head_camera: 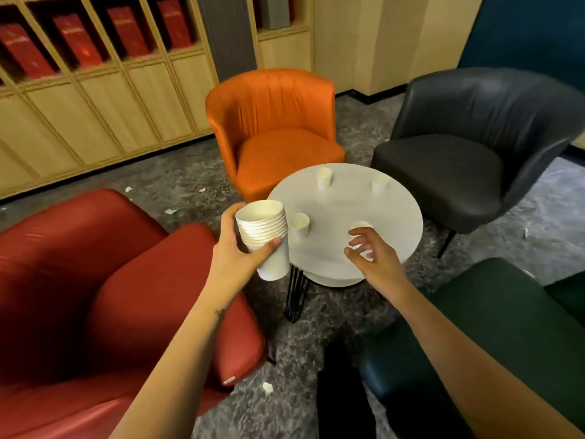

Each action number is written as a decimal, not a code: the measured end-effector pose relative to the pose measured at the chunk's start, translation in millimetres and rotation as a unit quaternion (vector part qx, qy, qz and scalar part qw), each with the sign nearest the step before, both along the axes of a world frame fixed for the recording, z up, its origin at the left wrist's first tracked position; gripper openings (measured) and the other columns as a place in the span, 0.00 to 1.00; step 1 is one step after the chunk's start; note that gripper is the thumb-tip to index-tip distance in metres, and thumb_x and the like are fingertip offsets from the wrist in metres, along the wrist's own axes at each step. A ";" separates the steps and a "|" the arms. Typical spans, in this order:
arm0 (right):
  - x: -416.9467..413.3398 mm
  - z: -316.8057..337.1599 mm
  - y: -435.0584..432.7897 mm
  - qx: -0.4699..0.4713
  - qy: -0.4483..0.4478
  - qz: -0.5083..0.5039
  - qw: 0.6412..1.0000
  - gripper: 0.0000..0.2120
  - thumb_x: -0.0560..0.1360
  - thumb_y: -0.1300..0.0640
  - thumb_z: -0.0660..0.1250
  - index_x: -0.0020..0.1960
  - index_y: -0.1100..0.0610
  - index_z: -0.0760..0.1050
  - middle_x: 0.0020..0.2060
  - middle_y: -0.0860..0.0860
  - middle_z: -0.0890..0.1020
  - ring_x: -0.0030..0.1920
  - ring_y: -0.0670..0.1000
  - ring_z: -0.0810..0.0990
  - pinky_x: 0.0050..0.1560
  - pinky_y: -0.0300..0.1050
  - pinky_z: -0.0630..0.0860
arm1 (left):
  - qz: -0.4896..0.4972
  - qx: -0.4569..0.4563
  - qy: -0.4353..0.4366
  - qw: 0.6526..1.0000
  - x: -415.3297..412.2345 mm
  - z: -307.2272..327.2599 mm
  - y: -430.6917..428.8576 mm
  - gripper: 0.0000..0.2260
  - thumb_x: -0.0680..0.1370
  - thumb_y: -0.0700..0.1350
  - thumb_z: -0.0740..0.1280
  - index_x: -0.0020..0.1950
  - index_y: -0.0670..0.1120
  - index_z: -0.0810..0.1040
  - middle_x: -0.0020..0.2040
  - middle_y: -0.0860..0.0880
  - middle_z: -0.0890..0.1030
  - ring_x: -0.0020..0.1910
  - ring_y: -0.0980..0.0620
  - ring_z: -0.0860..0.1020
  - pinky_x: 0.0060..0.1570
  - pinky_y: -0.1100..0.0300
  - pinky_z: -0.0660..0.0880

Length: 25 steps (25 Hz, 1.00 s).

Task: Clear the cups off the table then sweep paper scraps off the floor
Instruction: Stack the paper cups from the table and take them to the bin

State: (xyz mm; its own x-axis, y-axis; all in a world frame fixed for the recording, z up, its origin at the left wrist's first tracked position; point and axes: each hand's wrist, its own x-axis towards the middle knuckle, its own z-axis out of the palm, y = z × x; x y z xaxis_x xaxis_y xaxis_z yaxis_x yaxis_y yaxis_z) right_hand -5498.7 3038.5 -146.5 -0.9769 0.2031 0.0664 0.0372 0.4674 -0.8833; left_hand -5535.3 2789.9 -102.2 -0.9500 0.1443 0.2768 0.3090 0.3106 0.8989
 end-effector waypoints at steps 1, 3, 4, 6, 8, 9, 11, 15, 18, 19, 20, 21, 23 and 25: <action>-26.5 -11.7 -0.1 -0.002 -0.010 0.011 1.000 0.14 0.74 0.56 0.69 0.59 0.53 0.72 0.47 0.46 0.78 0.47 0.48 0.76 0.44 0.29 0.69 | 0.005 0.003 -0.009 1.000 -24.1 -12.4 1.6 0.31 0.66 0.57 0.74 0.63 0.60 0.63 0.54 0.75 0.73 0.53 0.71 0.74 0.43 0.77 0.71; -84.1 -38.7 0.9 -0.008 -0.025 0.029 0.999 0.16 0.73 0.57 0.70 0.59 0.53 0.71 0.47 0.46 0.77 0.47 0.48 0.76 0.42 0.25 0.68 | 0.012 -0.001 -0.028 1.000 -75.7 -37.2 7.1 0.30 0.65 0.59 0.74 0.62 0.64 0.63 0.55 0.74 0.73 0.54 0.71 0.74 0.44 0.77 0.71; -116.4 -53.8 3.7 -0.006 -0.033 0.034 0.999 0.17 0.72 0.57 0.71 0.59 0.53 0.71 0.48 0.46 0.77 0.46 0.47 0.75 0.42 0.23 0.68 | 0.017 -0.004 -0.036 0.999 -105.2 -49.8 12.7 0.30 0.64 0.59 0.73 0.61 0.65 0.63 0.55 0.73 0.73 0.54 0.70 0.74 0.44 0.77 0.70; -173.3 -82.1 9.3 0.001 -0.059 0.038 0.998 0.20 0.70 0.58 0.73 0.60 0.54 0.71 0.51 0.46 0.76 0.46 0.47 0.74 0.42 0.25 0.67 | 0.031 -0.005 -0.067 0.997 -156.4 -68.8 26.1 0.29 0.63 0.59 0.73 0.60 0.67 0.62 0.54 0.73 0.74 0.53 0.70 0.74 0.43 0.77 0.70; -220.2 -110.2 12.6 0.012 -0.086 0.049 0.995 0.25 0.68 0.59 0.75 0.63 0.56 0.71 0.55 0.49 0.75 0.48 0.47 0.73 0.43 0.28 0.66 | 0.049 -0.001 -0.087 0.995 -197.9 -86.8 36.0 0.30 0.63 0.59 0.73 0.60 0.67 0.63 0.54 0.71 0.75 0.53 0.69 0.75 0.44 0.77 0.70; -236.6 -123.5 14.0 0.018 -0.104 0.055 0.993 0.28 0.67 0.59 0.76 0.64 0.57 0.70 0.57 0.49 0.75 0.50 0.47 0.74 0.46 0.30 0.66 | 0.060 0.006 -0.098 0.993 -211.3 -95.5 38.8 0.30 0.63 0.58 0.73 0.61 0.65 0.63 0.55 0.69 0.75 0.53 0.67 0.75 0.45 0.75 0.71; -265.3 -151.3 15.9 0.019 -0.147 0.063 0.987 0.33 0.65 0.58 0.77 0.67 0.57 0.67 0.61 0.49 0.73 0.56 0.48 0.74 0.53 0.36 0.68 | 0.074 0.035 -0.123 0.989 -234.2 -114.1 43.1 0.32 0.63 0.57 0.74 0.63 0.60 0.64 0.57 0.63 0.76 0.55 0.62 0.76 0.50 0.68 0.73; -300.8 -203.4 6.6 0.019 -0.243 0.116 0.963 0.42 0.63 0.58 0.79 0.70 0.58 0.61 0.66 0.51 0.70 0.65 0.51 0.71 0.60 0.41 0.68 | 0.112 0.084 -0.153 0.978 -267.6 -154.0 51.7 0.35 0.62 0.53 0.74 0.64 0.49 0.63 0.57 0.60 0.73 0.55 0.60 0.75 0.53 0.61 0.75; -312.8 -229.3 -8.7 0.012 -0.226 0.132 0.965 0.39 0.62 0.59 0.79 0.68 0.60 0.65 0.62 0.54 0.75 0.61 0.55 0.75 0.59 0.47 0.72 | 0.104 0.111 -0.179 0.972 -286.4 -182.3 64.2 0.33 0.62 0.51 0.74 0.61 0.49 0.62 0.56 0.56 0.72 0.52 0.62 0.75 0.48 0.66 0.74; -315.9 -235.1 -11.6 0.005 -0.212 0.127 0.969 0.36 0.62 0.59 0.79 0.66 0.60 0.67 0.59 0.54 0.77 0.59 0.56 0.76 0.56 0.49 0.74 | 0.094 0.120 -0.193 0.969 -293.5 -192.7 69.3 0.32 0.62 0.50 0.75 0.60 0.50 0.63 0.55 0.55 0.72 0.52 0.63 0.76 0.47 0.68 0.74; -319.6 -237.4 -13.9 -0.006 -0.198 0.118 0.973 0.34 0.61 0.58 0.79 0.64 0.60 0.70 0.56 0.52 0.78 0.56 0.55 0.78 0.53 0.50 0.75 | 0.086 0.122 -0.207 0.967 -300.6 -202.6 73.0 0.31 0.63 0.48 0.75 0.60 0.51 0.63 0.55 0.55 0.72 0.51 0.63 0.76 0.46 0.68 0.74; -323.0 -237.5 -15.3 -0.020 -0.186 0.108 0.976 0.33 0.60 0.55 0.79 0.62 0.58 0.71 0.54 0.50 0.79 0.54 0.54 0.79 0.51 0.49 0.76 | 0.080 0.122 -0.222 0.964 -306.8 -211.3 75.9 0.31 0.63 0.46 0.76 0.60 0.51 0.63 0.56 0.54 0.72 0.51 0.64 0.76 0.46 0.69 0.74; -331.0 -230.3 -16.8 -0.041 -0.184 0.083 0.979 0.32 0.60 0.50 0.76 0.61 0.54 0.71 0.51 0.44 0.79 0.51 0.49 0.79 0.48 0.45 0.77 | 0.074 0.123 -0.247 0.958 -317.3 -222.9 81.0 0.33 0.62 0.44 0.77 0.61 0.52 0.62 0.58 0.49 0.72 0.54 0.60 0.77 0.48 0.66 0.75; -342.5 -220.3 -17.0 -0.052 -0.194 0.056 0.978 0.31 0.60 0.49 0.76 0.60 0.51 0.71 0.50 0.42 0.79 0.51 0.47 0.80 0.50 0.45 0.78 | 0.056 0.111 -0.256 0.959 -327.4 -230.7 86.8 0.35 0.61 0.47 0.77 0.62 0.54 0.62 0.63 0.46 0.69 0.60 0.52 0.75 0.53 0.60 0.76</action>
State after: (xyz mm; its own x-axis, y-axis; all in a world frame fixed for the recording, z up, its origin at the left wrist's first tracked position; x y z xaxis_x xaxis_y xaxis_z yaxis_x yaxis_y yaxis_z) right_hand -5841.2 3021.5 -366.8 -0.9412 0.0793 -0.3284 0.3320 0.3966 -0.8558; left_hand -5862.7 2876.7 -332.8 -0.9758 0.0255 -0.2174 -0.2138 0.1003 0.9717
